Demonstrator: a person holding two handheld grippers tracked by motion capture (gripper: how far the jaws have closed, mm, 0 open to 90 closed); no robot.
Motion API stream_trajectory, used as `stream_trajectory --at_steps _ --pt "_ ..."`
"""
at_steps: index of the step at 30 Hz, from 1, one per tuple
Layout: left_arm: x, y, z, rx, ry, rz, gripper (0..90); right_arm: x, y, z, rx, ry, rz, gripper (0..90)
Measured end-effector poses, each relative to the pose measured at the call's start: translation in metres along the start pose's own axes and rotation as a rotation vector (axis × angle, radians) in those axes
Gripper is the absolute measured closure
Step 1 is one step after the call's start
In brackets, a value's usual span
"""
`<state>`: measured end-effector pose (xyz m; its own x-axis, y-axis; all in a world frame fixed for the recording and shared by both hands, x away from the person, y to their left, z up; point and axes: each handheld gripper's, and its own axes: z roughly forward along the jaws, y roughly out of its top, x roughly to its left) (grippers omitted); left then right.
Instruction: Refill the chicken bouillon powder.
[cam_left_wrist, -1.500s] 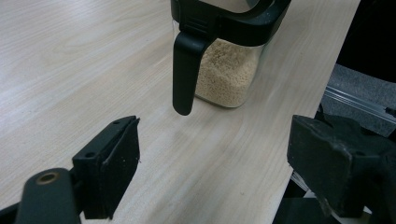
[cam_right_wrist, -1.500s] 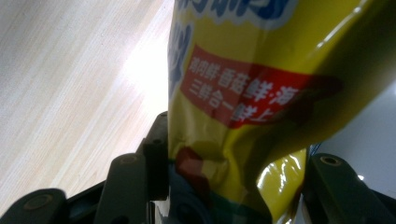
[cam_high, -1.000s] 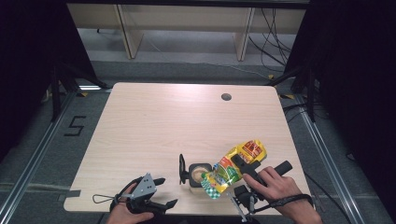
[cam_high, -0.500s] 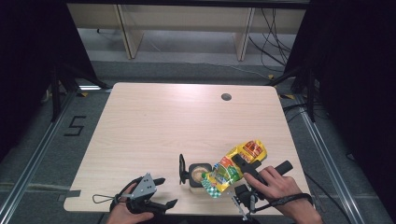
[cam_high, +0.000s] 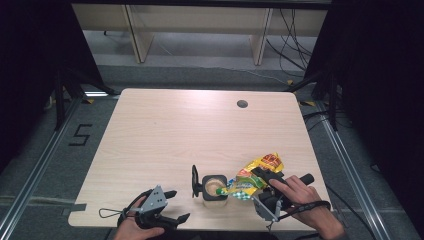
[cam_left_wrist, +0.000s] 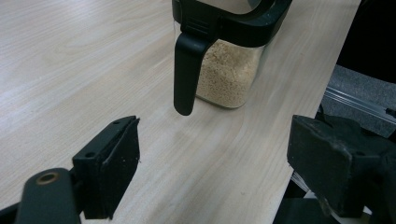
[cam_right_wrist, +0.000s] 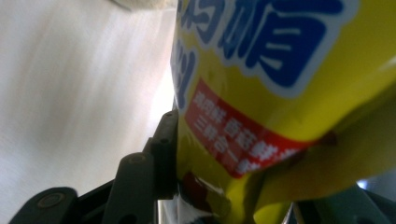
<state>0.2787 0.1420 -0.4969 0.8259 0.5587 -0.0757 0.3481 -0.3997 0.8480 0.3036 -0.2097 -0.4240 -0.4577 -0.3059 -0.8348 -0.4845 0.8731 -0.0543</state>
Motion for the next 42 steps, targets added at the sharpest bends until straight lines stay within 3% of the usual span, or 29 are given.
stream_trajectory --at_steps 1,5,6,7,9,10,11,12,13,14,15,16,19,20,21,23,26,28,29,30,32,34,39,42 --pt "0.0 0.0 0.0 -0.001 0.001 -0.001 16.8 0.002 -0.003 0.001 -0.014 0.004 0.053 56.9" --pt "-0.001 0.0 0.001 -0.01 -0.005 -0.023 16.8 0.004 -0.012 0.004 -0.035 0.021 0.127 57.4" --pt "0.0 0.0 0.0 -0.001 -0.003 -0.01 16.7 0.01 -0.014 0.004 -0.026 0.035 0.216 57.5" --pt "0.0 0.0 0.0 -0.002 -0.001 -0.01 16.8 -0.001 -0.016 0.008 -0.073 0.018 0.063 57.7" --pt "0.0 0.0 0.0 -0.002 -0.002 -0.01 16.8 0.01 -0.02 0.006 -0.044 0.028 0.23 58.6" --pt "-0.001 0.0 0.0 -0.01 -0.005 -0.018 16.8 0.007 -0.021 0.006 -0.06 0.019 0.182 59.3" --pt "-0.001 0.0 0.001 -0.011 -0.007 -0.027 16.8 0.009 -0.023 0.006 -0.054 0.048 0.225 59.9" --pt "-0.001 0.0 0.001 -0.012 -0.006 -0.028 16.7 0.011 -0.024 0.006 -0.065 0.038 0.263 60.4" --pt "-0.001 0.0 0.001 -0.012 -0.006 -0.028 16.8 0.008 -0.025 0.008 -0.103 0.04 0.224 60.8" --pt "-0.001 0.0 0.001 -0.012 -0.005 -0.021 16.7 0.013 -0.025 0.007 -0.088 0.048 0.301 61.0" --pt "0.0 0.0 0.0 -0.004 -0.004 -0.012 16.8 0.009 -0.027 0.008 -0.106 0.041 0.248 61.2" --pt "0.0 0.0 0.0 -0.005 -0.006 -0.001 16.8 0.008 -0.028 0.009 -0.128 0.035 0.254 61.3" --pt "-0.001 0.0 0.0 -0.01 -0.006 -0.024 16.7 0.014 -0.032 0.008 -0.137 0.045 0.379 61.8" --pt "-0.001 0.0 0.0 -0.006 -0.007 -0.019 16.7 0.012 -0.035 0.009 -0.166 0.047 0.347 61.9" --pt "-0.001 0.0 0.0 -0.005 -0.007 -0.018 16.7 0.013 -0.036 0.009 -0.169 0.049 0.377 62.1" --pt "-0.001 0.0 0.0 -0.011 -0.007 -0.025 16.8 0.014 -0.04 0.009 -0.179 0.047 0.393 62.8" --pt "0.0 0.0 0.0 -0.005 -0.006 -0.003 16.8 0.014 -0.047 0.01 -0.2 0.047 0.431 63.9" --pt "0.0 0.0 0.0 0.0 0.001 -0.001 16.8 0.015 -0.052 0.011 -0.223 0.052 0.476 64.7" --pt "0.0 0.0 0.0 0.0 0.0 -0.001 16.8 0.018 -0.054 0.011 -0.217 0.064 0.522 65.1" --pt "0.0 0.0 0.0 0.001 0.001 -0.002 16.7 0.017 -0.057 0.013 -0.235 0.062 0.507 65.4" --pt "0.0 0.0 0.0 0.0 0.0 -0.003 16.8 0.02 -0.062 0.012 -0.229 0.073 0.583 66.1" --pt "0.0 0.0 0.0 0.0 0.0 -0.004 16.7 0.021 -0.067 0.013 -0.274 0.066 0.652 67.3" --pt "-0.001 -0.001 0.002 -0.01 -0.006 -0.018 16.8 0.022 -0.082 0.016 -0.341 0.051 0.747 68.2" --pt "0.0 0.0 0.001 -0.005 -0.006 0.006 16.8 0.024 -0.087 0.02 -0.343 0.06 0.786 68.5"
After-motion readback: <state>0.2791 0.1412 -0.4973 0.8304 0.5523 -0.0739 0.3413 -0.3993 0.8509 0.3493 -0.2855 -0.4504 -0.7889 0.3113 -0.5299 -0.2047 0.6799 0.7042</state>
